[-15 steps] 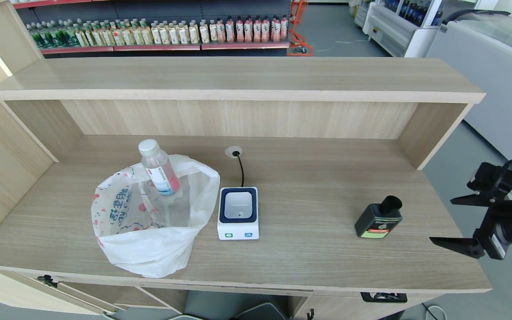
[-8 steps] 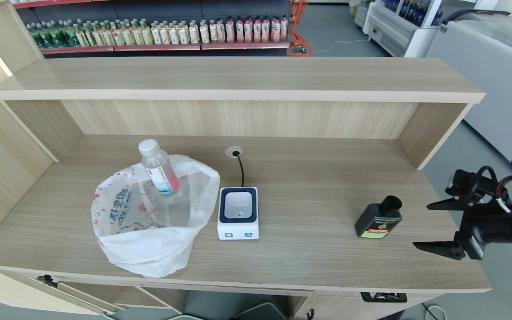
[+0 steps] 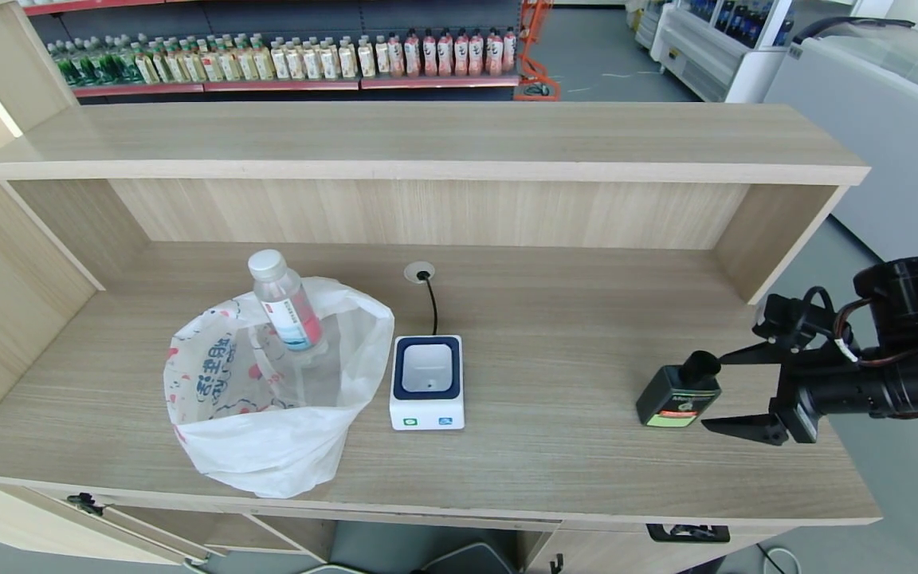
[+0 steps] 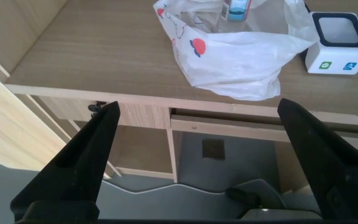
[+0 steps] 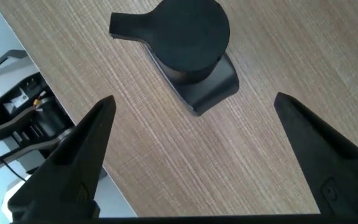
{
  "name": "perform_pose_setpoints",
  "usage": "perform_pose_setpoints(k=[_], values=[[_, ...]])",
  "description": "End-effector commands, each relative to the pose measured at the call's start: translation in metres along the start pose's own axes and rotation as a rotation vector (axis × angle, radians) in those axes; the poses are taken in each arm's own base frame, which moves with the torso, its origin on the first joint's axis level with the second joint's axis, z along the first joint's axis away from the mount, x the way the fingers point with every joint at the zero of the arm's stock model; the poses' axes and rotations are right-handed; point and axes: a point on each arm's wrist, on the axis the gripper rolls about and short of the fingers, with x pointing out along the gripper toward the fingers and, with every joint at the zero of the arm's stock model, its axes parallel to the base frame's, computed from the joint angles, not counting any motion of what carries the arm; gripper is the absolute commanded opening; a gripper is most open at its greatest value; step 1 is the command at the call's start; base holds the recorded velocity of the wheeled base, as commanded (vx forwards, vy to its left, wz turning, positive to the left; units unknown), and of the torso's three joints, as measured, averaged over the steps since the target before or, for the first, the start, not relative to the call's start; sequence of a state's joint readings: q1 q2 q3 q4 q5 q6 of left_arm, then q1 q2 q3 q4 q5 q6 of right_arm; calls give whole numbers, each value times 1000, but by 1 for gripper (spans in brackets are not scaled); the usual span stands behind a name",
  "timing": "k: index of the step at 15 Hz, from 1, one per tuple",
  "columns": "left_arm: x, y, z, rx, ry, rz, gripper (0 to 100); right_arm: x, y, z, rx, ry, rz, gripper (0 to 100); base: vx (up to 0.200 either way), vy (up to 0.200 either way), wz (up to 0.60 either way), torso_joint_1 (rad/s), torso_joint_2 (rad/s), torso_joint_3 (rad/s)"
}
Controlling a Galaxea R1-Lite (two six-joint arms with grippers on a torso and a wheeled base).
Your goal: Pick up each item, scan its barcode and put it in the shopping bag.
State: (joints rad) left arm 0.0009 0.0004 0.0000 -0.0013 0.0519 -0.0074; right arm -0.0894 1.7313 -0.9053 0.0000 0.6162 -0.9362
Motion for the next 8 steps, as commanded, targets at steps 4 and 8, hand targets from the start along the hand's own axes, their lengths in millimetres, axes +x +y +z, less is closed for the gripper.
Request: perform_pose_setpoints(k=[4, 8], values=[[0, 0, 0, 0, -1, -1, 100, 21, -8, -2, 4, 6, 39, 100, 0, 0, 0, 0, 0, 0], [0, 0, 0, 0, -1, 1, 100, 34, -3, 10, -32, -50, 104, 0, 0, 0, 0, 0, 0, 0]])
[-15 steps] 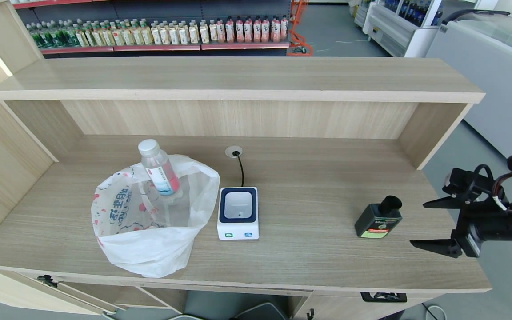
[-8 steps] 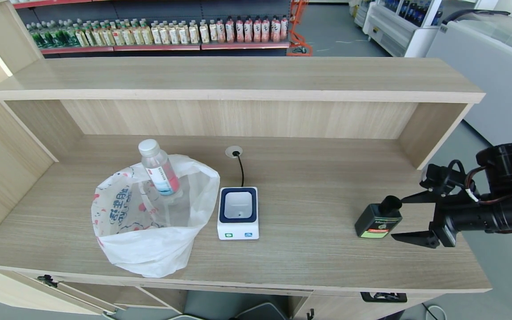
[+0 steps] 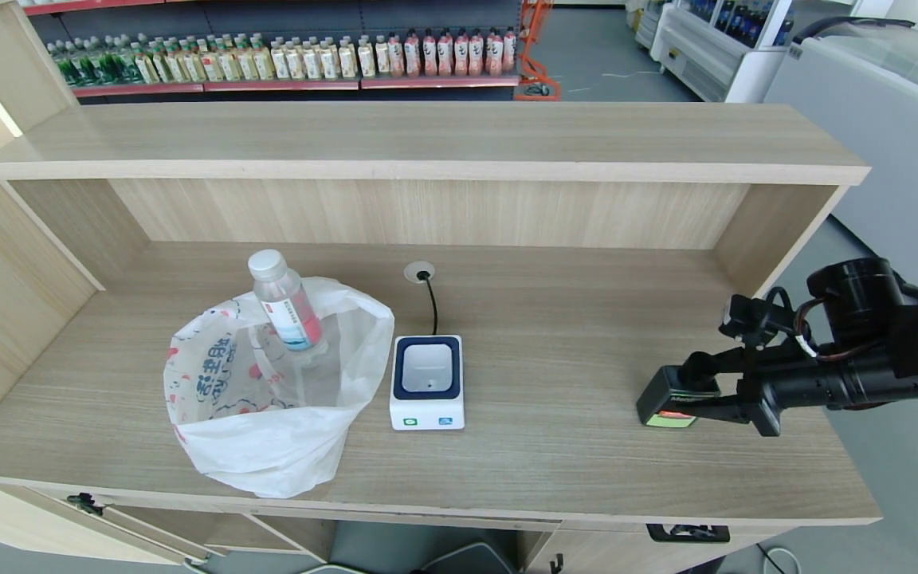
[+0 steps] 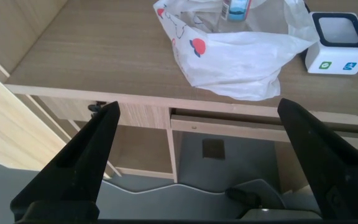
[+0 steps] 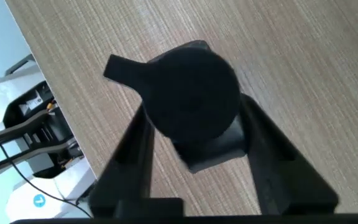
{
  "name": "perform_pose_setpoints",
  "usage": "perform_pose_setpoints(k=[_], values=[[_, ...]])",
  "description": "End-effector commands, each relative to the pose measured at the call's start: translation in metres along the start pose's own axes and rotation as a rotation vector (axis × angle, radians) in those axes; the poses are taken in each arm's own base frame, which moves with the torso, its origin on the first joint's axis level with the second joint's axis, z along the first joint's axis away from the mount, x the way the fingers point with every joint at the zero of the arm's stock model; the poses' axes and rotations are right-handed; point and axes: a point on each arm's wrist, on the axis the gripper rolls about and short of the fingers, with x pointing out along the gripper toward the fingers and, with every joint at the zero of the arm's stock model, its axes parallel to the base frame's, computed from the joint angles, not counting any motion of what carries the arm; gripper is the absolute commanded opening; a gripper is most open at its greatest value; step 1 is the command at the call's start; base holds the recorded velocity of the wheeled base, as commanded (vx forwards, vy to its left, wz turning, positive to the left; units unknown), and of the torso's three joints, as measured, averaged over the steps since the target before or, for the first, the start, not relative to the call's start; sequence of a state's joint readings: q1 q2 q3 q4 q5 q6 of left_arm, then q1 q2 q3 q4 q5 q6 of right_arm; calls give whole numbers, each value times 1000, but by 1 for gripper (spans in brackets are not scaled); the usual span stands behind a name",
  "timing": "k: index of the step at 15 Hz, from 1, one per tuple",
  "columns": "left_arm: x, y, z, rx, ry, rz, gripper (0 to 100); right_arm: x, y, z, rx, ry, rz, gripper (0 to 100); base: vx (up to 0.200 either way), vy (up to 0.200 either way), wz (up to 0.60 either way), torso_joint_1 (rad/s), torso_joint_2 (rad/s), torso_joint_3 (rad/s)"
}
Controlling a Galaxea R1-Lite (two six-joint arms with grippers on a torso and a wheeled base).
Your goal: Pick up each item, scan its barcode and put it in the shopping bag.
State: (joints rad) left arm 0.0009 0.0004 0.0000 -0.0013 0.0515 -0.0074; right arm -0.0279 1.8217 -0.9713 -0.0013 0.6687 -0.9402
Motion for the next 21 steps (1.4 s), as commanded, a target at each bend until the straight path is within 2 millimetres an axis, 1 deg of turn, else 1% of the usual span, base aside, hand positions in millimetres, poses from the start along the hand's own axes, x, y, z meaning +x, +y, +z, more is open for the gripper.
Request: perform_pose_setpoints(k=[1, 3, 5, 9, 10, 11, 12, 13, 15, 16, 17, 18, 19, 21], values=[[0, 0, 0, 0, -1, 1, 100, 4, 2, 2, -18, -2, 14, 0, 0, 0, 0, 0, 0, 0], [0, 0, 0, 0, -1, 1, 100, 4, 3, -1, -61, 6, 18, 0, 0, 0, 0, 0, 0, 0], [0, 0, 0, 0, -1, 1, 100, 2, 8, -3, -62, 14, 23, 0, 0, 0, 0, 0, 0, 0], [0, 0, 0, 0, -1, 1, 100, -10, 13, -11, -56, 50, -11, 0, 0, 0, 0, 0, 0, 0], [0, 0, 0, 0, -1, 1, 100, -17, 12, -9, -71, 48, -34, 0, 0, 0, 0, 0, 0, 0], [0, 0, 0, 0, -1, 1, 100, -28, 11, 2, -106, 27, -84, 0, 0, 0, 0, 0, 0, 0], [0, 0, 0, 0, -1, 1, 100, -47, 12, 14, -150, -3, -157, 0, 0, 0, 0, 0, 0, 0], [0, 0, 0, 0, -1, 1, 100, -65, 14, 22, -186, -27, -226, 0, 0, 0, 0, 0, 0, 0], [0, 0, 0, 0, -1, 1, 100, -107, 32, 32, -253, -53, -366, 0, 0, 0, 0, 0, 0, 0], [0, 0, 0, 0, -1, 1, 100, -123, 37, 38, -339, -57, -426, 0, 0, 0, 0, 0, 0, 0], [0, 0, 0, 0, -1, 1, 100, -132, 41, 44, -429, -56, -469, 0, 0, 0, 0, 0, 0, 0], [0, 0, 0, 0, -1, 1, 100, -147, 49, 55, -624, -58, -549, 0, 0, 0, 0, 0, 0, 0], [0, 0, 0, 0, -1, 1, 100, -156, 57, 63, -822, -55, -612, 0, 0, 0, 0, 0, 0, 0], [0, 0, 0, 0, -1, 1, 100, -160, 74, 72, -1176, -137, -661, 0, 0, 0, 0, 0, 0, 0]])
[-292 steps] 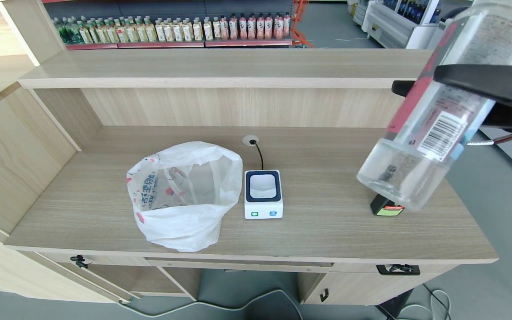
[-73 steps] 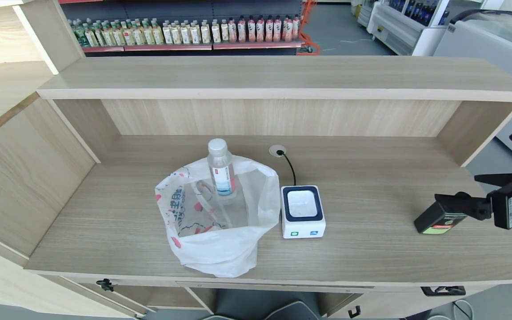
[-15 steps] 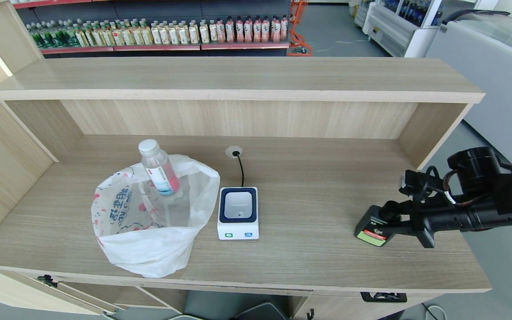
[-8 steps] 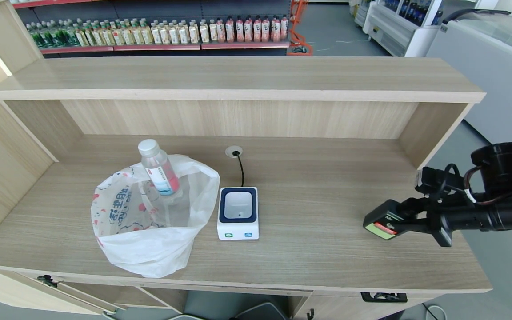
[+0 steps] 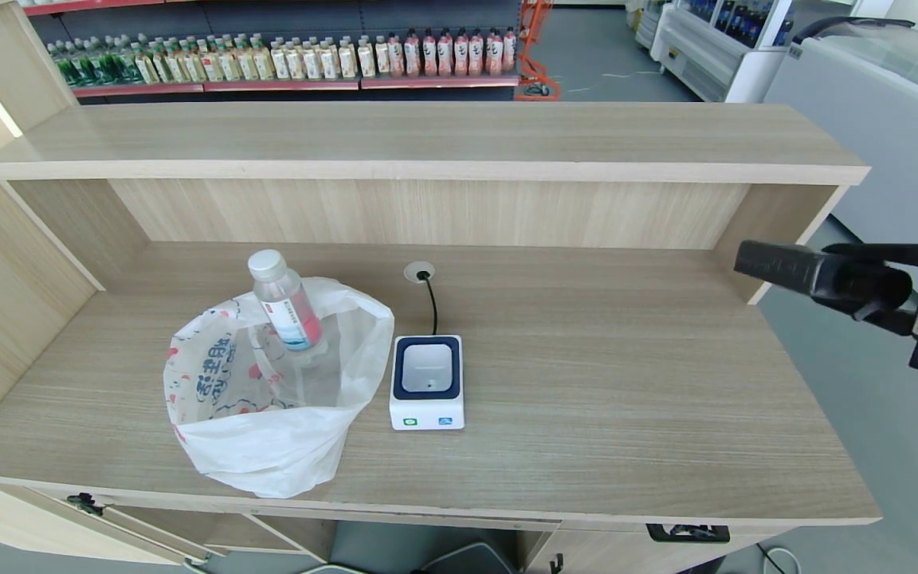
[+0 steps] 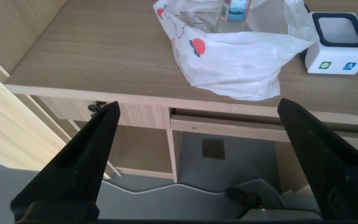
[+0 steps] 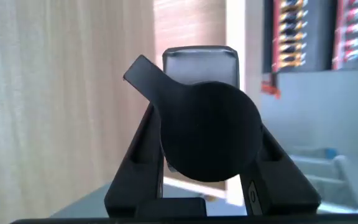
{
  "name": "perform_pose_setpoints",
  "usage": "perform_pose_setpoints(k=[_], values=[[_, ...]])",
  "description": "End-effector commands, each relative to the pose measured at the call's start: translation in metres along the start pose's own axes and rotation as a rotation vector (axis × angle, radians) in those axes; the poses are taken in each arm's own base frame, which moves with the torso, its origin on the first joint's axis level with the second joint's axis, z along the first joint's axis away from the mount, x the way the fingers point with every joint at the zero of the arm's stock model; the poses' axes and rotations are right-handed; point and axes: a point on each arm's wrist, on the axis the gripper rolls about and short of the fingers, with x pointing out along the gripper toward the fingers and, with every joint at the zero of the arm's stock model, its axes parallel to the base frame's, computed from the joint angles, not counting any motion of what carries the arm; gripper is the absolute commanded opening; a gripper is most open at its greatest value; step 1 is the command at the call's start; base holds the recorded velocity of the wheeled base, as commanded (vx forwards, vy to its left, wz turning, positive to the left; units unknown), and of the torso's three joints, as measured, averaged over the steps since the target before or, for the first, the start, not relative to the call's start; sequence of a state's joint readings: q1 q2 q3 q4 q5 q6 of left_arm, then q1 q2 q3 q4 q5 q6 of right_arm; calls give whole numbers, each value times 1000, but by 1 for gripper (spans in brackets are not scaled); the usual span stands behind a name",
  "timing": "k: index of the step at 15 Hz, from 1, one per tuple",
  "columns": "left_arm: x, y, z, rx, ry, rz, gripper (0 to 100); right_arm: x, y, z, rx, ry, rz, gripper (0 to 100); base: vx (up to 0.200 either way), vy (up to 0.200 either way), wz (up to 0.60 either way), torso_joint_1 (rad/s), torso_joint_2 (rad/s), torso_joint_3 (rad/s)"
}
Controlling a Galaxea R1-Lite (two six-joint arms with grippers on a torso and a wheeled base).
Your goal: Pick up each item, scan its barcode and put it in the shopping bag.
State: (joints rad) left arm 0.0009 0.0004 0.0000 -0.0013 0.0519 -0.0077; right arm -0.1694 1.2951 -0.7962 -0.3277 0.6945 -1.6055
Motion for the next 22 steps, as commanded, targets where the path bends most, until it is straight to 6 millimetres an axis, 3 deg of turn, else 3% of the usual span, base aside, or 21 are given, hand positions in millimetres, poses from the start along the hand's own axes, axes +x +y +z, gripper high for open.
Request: perform_pose_setpoints(k=[1, 2, 4, 9, 22], values=[[0, 0, 0, 0, -1, 1, 100, -26, -9, 32, -260, -111, -142, 0, 0, 0, 0, 0, 0, 0], [0, 0, 0, 0, -1, 1, 100, -30, -14, 46, -492, -170, -253, 0, 0, 0, 0, 0, 0, 0], [0, 0, 0, 0, -1, 1, 100, -36, -15, 67, -734, -246, -432, 0, 0, 0, 0, 0, 0, 0], [0, 0, 0, 0, -1, 1, 100, -61, 1, 99, -1069, -324, -754, 0, 0, 0, 0, 0, 0, 0], [0, 0, 0, 0, -1, 1, 100, -92, 8, 115, -1146, -606, -803, 0, 0, 0, 0, 0, 0, 0]])
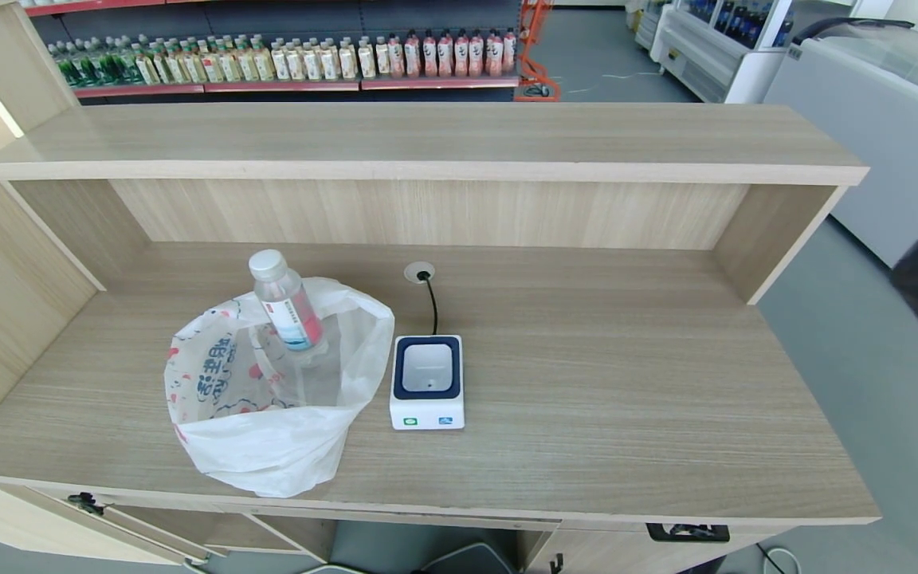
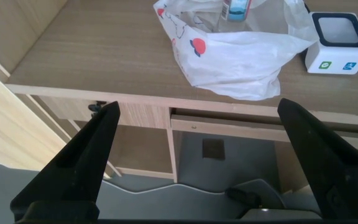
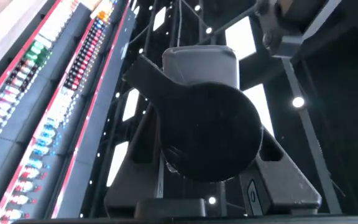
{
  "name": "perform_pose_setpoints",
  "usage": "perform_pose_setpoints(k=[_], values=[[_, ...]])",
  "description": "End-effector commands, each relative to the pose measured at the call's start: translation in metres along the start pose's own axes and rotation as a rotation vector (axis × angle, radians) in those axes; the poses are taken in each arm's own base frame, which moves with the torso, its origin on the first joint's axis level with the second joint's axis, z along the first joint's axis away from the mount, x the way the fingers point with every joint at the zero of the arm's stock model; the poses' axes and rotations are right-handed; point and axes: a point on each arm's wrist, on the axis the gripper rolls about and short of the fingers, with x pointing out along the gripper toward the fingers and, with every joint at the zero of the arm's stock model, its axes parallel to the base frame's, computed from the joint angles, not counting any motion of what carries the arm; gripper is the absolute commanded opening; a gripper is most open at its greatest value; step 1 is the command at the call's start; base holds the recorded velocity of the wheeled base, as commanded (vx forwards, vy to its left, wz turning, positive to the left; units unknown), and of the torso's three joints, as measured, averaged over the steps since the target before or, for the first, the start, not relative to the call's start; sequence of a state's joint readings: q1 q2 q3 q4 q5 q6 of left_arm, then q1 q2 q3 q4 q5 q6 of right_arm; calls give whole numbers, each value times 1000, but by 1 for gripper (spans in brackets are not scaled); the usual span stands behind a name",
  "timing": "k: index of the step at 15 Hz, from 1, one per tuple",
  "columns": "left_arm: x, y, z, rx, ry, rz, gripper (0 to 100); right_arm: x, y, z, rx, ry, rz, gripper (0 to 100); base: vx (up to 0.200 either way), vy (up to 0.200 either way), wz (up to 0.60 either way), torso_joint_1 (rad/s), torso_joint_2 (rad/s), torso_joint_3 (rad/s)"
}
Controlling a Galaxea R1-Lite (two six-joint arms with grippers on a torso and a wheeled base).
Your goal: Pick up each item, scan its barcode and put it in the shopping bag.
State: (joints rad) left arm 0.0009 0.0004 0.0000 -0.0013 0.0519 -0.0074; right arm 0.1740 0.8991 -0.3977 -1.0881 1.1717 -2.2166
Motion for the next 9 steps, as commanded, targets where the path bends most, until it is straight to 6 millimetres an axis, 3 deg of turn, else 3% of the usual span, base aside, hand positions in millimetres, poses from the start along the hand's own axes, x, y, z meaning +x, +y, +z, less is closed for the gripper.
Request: perform_pose_setpoints(k=[1, 9], values=[[0, 0, 0, 0, -1, 1, 100, -2, -7, 2, 5, -18, -19, 0, 0, 0, 0, 0, 0, 0], [0, 0, 0, 0, -1, 1, 100, -4, -6, 9, 110, -83, -28, 0, 0, 0, 0, 0, 0, 0]])
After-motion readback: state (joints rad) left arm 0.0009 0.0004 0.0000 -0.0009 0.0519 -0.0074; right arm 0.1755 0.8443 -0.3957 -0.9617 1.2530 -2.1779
